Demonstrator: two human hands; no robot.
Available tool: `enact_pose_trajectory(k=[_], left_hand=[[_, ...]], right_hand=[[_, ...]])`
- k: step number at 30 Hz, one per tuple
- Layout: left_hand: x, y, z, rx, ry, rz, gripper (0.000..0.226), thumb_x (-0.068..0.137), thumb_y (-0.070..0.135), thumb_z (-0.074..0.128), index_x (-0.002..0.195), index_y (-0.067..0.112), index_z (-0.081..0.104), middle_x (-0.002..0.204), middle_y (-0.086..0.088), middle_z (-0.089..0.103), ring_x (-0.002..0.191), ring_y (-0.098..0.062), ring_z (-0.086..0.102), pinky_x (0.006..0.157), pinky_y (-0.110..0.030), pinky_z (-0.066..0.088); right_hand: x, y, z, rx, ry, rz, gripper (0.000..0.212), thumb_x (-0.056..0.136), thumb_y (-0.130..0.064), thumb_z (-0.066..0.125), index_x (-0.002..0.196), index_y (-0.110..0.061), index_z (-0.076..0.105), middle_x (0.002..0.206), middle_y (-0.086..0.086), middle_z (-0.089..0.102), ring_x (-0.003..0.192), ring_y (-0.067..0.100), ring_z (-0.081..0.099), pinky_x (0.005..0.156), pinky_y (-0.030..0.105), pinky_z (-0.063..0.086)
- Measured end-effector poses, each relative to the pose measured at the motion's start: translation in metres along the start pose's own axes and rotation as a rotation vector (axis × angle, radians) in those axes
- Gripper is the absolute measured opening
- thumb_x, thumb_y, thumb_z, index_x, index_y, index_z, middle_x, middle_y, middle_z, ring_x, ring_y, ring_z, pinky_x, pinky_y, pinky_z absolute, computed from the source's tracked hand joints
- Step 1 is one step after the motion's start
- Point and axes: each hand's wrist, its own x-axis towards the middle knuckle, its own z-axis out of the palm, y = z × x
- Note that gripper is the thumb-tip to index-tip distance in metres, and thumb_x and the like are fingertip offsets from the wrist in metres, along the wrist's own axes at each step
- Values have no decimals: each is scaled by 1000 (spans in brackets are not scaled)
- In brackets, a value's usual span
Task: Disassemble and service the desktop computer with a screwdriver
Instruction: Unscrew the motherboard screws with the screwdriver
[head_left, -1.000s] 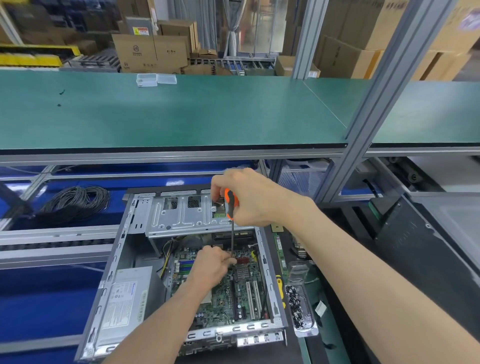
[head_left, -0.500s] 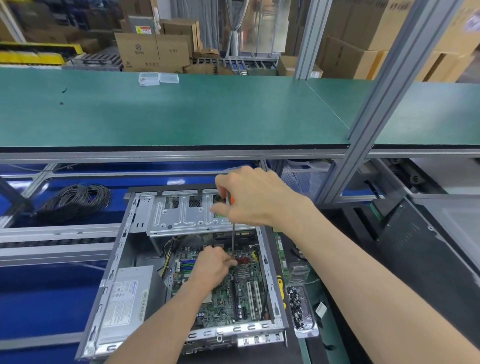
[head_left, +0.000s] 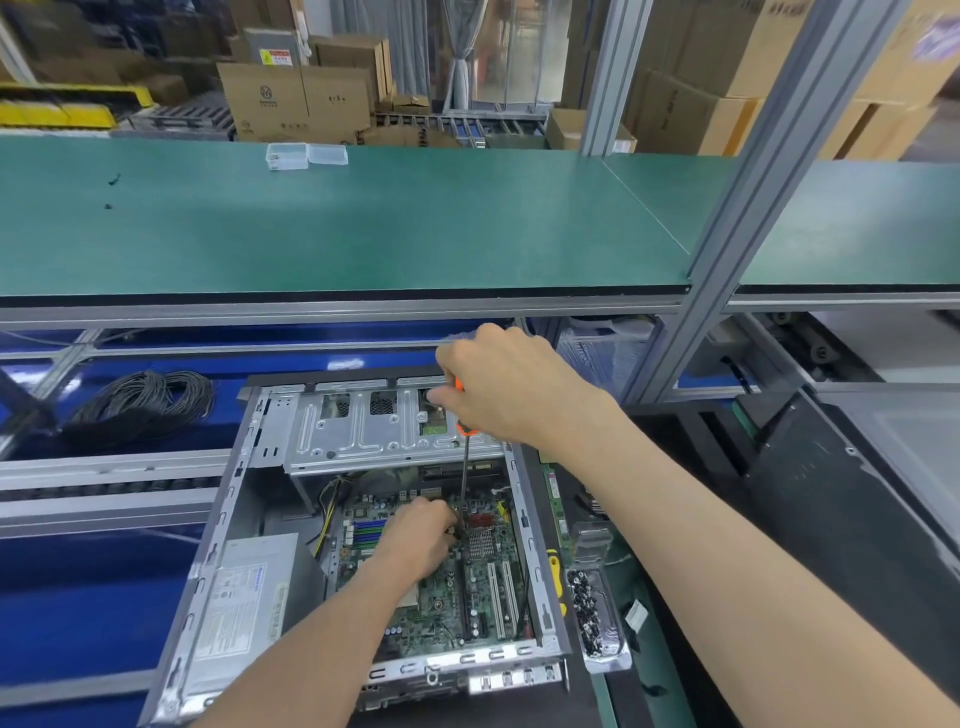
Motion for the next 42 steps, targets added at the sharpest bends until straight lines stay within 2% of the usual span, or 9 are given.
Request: enact_pose_trajectory(k=[2, 5, 11, 14, 17, 23, 26, 34, 42], left_hand=[[5, -1, -3, 67, -18, 30, 21, 94, 29, 66, 104, 13, 74, 100, -13, 69, 93, -33, 67, 79, -38, 53], [12, -1, -6, 135, -51, 73, 25, 92, 34, 67, 110, 16, 68, 108, -10, 66, 99, -31, 64, 81, -39, 52], [20, -1, -10, 225, -66, 107, 37, 90, 40, 65, 119, 18, 61, 118, -9, 59, 105, -33, 61, 76, -38, 44], [21, -2, -12, 239, -65, 113, 37, 88, 42, 66, 118, 22, 63, 117, -8, 60, 105, -33, 61, 78, -38, 47], [21, -1, -11, 236, -65, 115, 36, 87, 43, 66, 118, 23, 65, 115, -8, 61, 103, -33, 62, 77, -39, 48], [22, 1, -9, 195, -76, 103, 34, 86, 41, 66, 114, 23, 65, 110, -6, 61, 100, -32, 63, 78, -40, 51], [23, 3, -10, 192, -85, 112, 29, 82, 40, 68, 95, 19, 54, 92, -3, 53, 93, -31, 63, 67, -37, 45], [28, 3, -12, 150, -146, 153, 37, 75, 37, 74, 66, 24, 40, 67, 5, 44, 63, -23, 51, 53, -32, 38], [21, 0, -14, -76, -122, 149, 9, 76, 28, 73, 72, 26, 65, 71, 5, 65, 67, -15, 62, 59, -23, 44]], right_hand=[[1, 0, -2, 85, -46, -73, 8, 91, -22, 59, 94, -15, 60, 74, -2, 47, 81, 30, 52, 70, 36, 43], [-2, 3, -7, 251, -172, -141, 28, 74, -3, 61, 97, -18, 65, 81, -5, 61, 79, 20, 57, 66, 32, 44], [-2, 3, -2, -7, -14, 15, 34, 94, -50, 59, 102, -17, 54, 72, -3, 33, 76, 30, 44, 66, 38, 38], [-1, 6, -3, 155, -57, -63, 13, 91, -20, 62, 101, -14, 59, 74, -4, 47, 81, 28, 53, 67, 36, 46], [-2, 11, -7, 352, -154, -117, 31, 74, 0, 64, 99, -16, 61, 74, -6, 61, 74, 18, 58, 64, 34, 49], [-15, 8, 35, 646, 134, 61, 25, 85, -27, 76, 83, -12, 56, 67, -1, 56, 62, 16, 47, 62, 24, 34], [-30, 6, 72, 714, 252, 196, 27, 92, -30, 69, 82, -10, 55, 66, 6, 57, 61, 20, 51, 62, 32, 42], [-46, 9, 124, 784, 141, 313, 36, 105, -22, 45, 79, -1, 57, 69, 16, 65, 69, 34, 61, 73, 51, 51], [-47, 18, 109, 780, 312, 308, 33, 105, -20, 49, 78, -5, 59, 65, 12, 64, 65, 28, 61, 76, 49, 50]])
